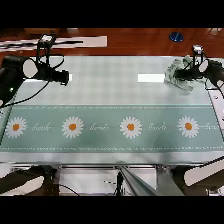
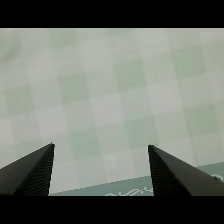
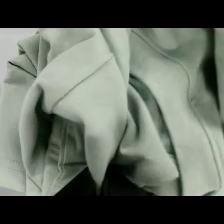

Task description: Fold the shirts.

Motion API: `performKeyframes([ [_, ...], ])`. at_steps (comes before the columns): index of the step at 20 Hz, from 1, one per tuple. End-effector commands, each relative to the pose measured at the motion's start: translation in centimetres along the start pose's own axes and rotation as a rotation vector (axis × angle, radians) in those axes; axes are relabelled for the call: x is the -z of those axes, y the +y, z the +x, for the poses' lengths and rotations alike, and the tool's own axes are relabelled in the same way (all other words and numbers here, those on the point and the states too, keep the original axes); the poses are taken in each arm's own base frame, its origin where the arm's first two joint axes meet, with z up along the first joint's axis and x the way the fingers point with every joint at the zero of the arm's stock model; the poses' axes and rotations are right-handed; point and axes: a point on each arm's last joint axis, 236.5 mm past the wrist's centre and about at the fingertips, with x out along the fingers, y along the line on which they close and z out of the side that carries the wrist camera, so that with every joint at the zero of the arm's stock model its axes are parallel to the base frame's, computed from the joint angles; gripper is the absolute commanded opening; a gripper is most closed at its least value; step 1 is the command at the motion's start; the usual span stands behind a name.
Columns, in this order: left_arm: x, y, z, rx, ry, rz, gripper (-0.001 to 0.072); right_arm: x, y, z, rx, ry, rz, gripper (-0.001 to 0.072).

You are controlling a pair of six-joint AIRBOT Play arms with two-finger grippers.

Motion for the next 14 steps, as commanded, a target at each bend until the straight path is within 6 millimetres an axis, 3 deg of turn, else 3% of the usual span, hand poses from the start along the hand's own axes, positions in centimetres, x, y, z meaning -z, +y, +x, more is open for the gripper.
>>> performKeyframes([
  [1, -0.2, 0.0, -0.2, -0.001, -0.006, 0.001, 0.07, -1.5, -0.7, -1.8, 0.028, -0.043, -0.03, 0.0021],
  [2, -0.6, 0.1, -0.6, -0.001, -0.018, 0.0, 0.07, -2.9, -0.9, -3.6, 0.039, -0.087, -0.039, 0.0021],
  [4, -2.5, 0.3, -2.4, -0.005, -0.068, -0.003, 0.07, -6.7, -1.1, -9.0, 0.055, -0.221, -0.039, 0.0021],
  [6, -5.3, 0.7, -5.4, -0.01, -0.143, -0.01, 0.0701, -10.5, -1.4, -16.3, 0.074, -0.381, -0.039, 0.0021],
  [10, -11.1, 1.7, -15.2, -0.024, -0.354, -0.027, 0.0701, -15.3, -0.3, -33.9, 0.044, -0.761, 0.016, 0.0021],
  [12, -13.2, 2.2, -21.3, -0.032, -0.491, -0.036, 0.0701, -16.1, 0.7, -43.7, -0.01, -0.982, 0.066, 0.0021],
  [14, -14.2, 2.6, -27.5, -0.04, -0.621, -0.045, 0.0702, -15.5, 1.4, -52.2, -0.059, -1.171, 0.107, 0.0021],
])
